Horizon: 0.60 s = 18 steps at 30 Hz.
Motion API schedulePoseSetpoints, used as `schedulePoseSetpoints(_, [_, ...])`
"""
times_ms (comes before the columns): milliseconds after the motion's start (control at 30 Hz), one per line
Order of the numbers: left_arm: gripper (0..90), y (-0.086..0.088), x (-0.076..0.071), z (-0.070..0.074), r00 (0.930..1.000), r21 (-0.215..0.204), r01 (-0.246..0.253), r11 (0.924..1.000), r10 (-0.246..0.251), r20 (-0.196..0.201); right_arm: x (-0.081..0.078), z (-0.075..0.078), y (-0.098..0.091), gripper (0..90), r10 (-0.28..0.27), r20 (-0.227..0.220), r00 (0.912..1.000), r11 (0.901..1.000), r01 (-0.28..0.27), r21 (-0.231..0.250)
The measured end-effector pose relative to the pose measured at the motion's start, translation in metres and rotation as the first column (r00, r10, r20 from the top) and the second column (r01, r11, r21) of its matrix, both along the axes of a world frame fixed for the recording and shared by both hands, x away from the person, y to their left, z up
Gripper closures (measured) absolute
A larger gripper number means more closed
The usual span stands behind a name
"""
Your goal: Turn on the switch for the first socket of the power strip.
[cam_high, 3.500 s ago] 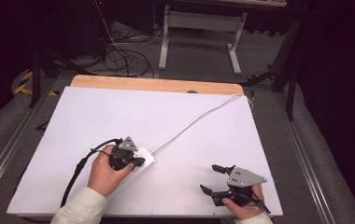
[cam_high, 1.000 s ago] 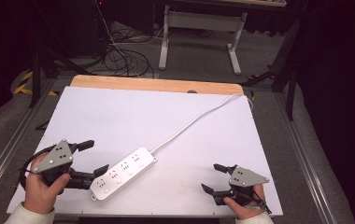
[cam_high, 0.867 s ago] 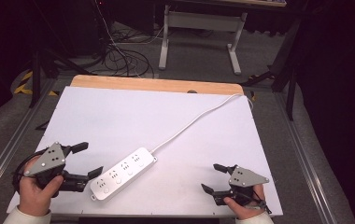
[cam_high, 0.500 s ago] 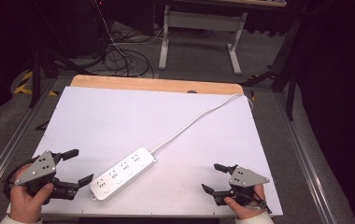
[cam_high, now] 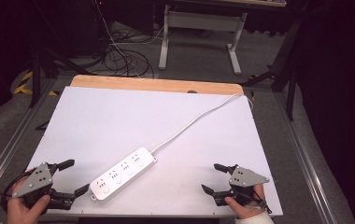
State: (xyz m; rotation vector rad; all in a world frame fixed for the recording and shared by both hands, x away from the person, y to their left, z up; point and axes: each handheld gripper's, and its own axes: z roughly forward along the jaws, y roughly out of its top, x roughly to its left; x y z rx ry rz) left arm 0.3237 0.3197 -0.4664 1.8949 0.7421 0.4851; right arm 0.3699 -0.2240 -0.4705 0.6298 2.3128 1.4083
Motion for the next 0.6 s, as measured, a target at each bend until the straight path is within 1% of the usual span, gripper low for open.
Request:
schedulePoseSetpoints(67, [7.2,0.001,-0.001,-0.005,0.9997,-0.001,0.007,1.0000,-0.007,-0.021,0.000,0.000,0.000,19.3,-0.003,-0.001,1.0000,1.0000,0.003,0.001])
schedulePoseSetpoints(100, [7.2,0.003,-0.001,-0.007,0.9996,0.006,0.008,0.9999,-0.008,-0.026,0.000,0.000,-0.001,19.2,-0.004,-0.002,1.0000,1.0000,0.004,0.002])
schedulePoseSetpoints(167, [7.2,0.004,-0.002,-0.009,0.9995,0.008,-0.004,1.0000,0.005,-0.030,0.000,0.000,-0.001,19.2,-0.003,-0.005,1.0000,1.0000,0.003,0.004])
schedulePoseSetpoints(200, [7.1,0.004,-0.003,-0.010,0.9993,-0.001,-0.004,1.0000,0.004,-0.038,0.000,0.000,-0.001,19.2,-0.003,-0.005,1.0000,1.0000,0.003,0.003])
schedulePoseSetpoints(233, [7.1,0.004,-0.003,-0.012,0.9989,-0.020,-0.004,0.9998,0.003,-0.046,0.000,0.000,-0.001,19.3,-0.004,-0.005,1.0000,1.0000,0.004,0.003])
schedulePoseSetpoints(300, [7.1,0.005,-0.003,-0.013,0.9982,-0.032,-0.003,0.9995,0.001,-0.060,0.000,0.000,-0.001,19.2,-0.003,-0.006,1.0000,1.0000,0.003,0.001])
schedulePoseSetpoints(333, [7.1,0.005,-0.004,-0.013,0.9977,-0.039,-0.010,0.9992,0.007,-0.067,0.000,0.000,-0.001,19.2,-0.002,-0.005,1.0000,1.0000,0.002,0.001])
schedulePoseSetpoints(400, [7.1,0.005,-0.005,-0.011,0.9982,-0.036,-0.020,0.9992,0.018,-0.058,0.000,0.000,-0.001,19.1,-0.002,-0.005,1.0000,1.0000,0.002,-0.003])
schedulePoseSetpoints(533, [7.1,0.004,-0.006,-0.008,0.9990,0.017,-0.042,0.9990,0.042,-0.016,0.001,-0.001,0.000,19.1,0.002,-0.005,1.0000,1.0000,-0.002,-0.003])
schedulePoseSetpoints(600, [7.1,0.004,-0.006,-0.007,0.9991,0.040,-0.042,0.9983,0.042,-0.003,0.000,-0.001,0.000,19.1,0.001,-0.005,1.0000,1.0000,-0.001,-0.003])
